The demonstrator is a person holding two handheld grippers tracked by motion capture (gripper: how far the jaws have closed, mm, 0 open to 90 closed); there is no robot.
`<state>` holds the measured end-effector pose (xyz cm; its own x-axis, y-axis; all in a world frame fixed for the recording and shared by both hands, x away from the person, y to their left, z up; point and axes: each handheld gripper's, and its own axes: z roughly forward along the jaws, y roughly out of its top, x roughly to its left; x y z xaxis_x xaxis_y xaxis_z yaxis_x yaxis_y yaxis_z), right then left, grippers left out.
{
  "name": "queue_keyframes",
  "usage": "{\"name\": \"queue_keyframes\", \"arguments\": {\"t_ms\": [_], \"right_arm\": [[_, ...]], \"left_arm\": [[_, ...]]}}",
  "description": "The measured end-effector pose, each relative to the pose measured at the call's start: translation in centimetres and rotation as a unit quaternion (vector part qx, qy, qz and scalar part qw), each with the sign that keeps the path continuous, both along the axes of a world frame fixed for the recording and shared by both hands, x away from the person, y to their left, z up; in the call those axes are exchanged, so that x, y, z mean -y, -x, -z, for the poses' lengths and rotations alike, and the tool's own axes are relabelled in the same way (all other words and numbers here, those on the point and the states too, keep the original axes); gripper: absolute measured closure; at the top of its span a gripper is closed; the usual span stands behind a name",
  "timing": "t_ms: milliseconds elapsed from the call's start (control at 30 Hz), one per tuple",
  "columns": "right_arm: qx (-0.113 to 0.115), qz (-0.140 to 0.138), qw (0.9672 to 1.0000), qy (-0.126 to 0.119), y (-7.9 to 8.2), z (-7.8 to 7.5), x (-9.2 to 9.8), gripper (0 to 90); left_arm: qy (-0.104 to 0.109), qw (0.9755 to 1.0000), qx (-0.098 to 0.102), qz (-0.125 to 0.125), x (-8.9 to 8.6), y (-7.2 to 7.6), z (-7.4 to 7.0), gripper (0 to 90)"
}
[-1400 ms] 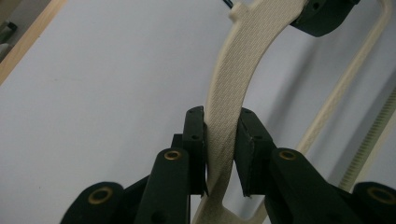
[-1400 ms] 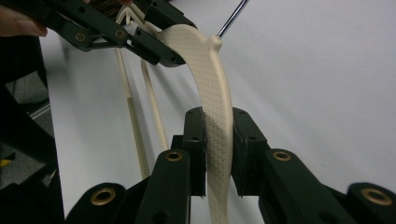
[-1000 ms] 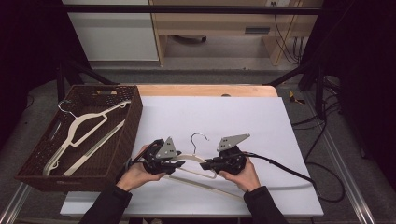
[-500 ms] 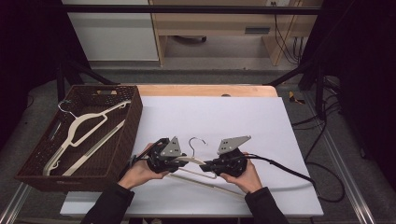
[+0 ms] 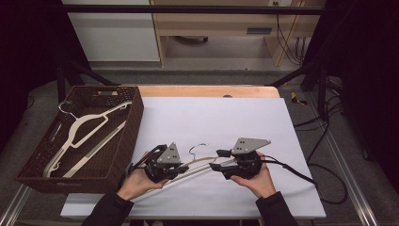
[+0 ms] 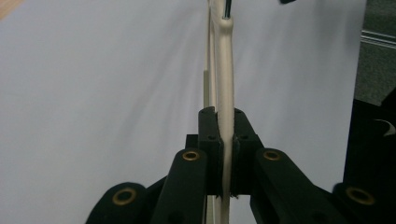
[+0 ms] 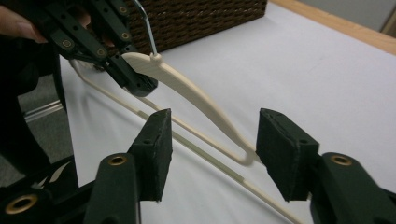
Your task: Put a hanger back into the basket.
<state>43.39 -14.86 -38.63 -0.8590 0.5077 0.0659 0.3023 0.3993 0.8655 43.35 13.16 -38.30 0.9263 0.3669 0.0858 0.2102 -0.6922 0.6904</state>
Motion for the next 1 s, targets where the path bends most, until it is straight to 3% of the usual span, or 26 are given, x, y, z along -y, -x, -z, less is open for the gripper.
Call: {"name": "queue_keyframes", "arguments": {"t_ms": [67, 167, 400, 733, 900, 1000], "right_arm": [[0.006, 0.018, 0.9998, -0.005, 0.2, -0.1, 0.7, 39.7], [0.009, 0.048, 0.9986, -0.019, 0.4, 0.0, 2.0, 32.4], [0.015, 0.11, 0.9931, -0.037, 0.7, 0.7, 5.0, 21.6], [0.029, 0.188, 0.9813, -0.029, 1.3, 1.4, 7.8, 8.7], [0.033, 0.207, 0.9775, -0.025, 1.5, 1.5, 8.8, 6.8], [0.034, 0.21, 0.9769, -0.022, 1.7, 1.5, 8.9, 6.1]], "left_arm": [[0.015, 0.9998, -0.008, -0.013, -0.3, 0.1, -0.1, 85.9], [0.02, 0.9994, -0.005, -0.029, -0.5, 0.3, -0.4, 86.0], [0.045, 0.9978, -0.001, -0.049, -1.0, 0.8, -1.3, 86.0], [0.077, 0.9944, 0.012, -0.071, -2.3, 1.3, -3.2, 85.9], [0.097, 0.9913, 0.027, -0.084, -3.3, 1.4, -5.1, 85.9], [0.111, 0.9892, 0.033, -0.09, -3.8, 1.4, -6.6, 85.9]]}}
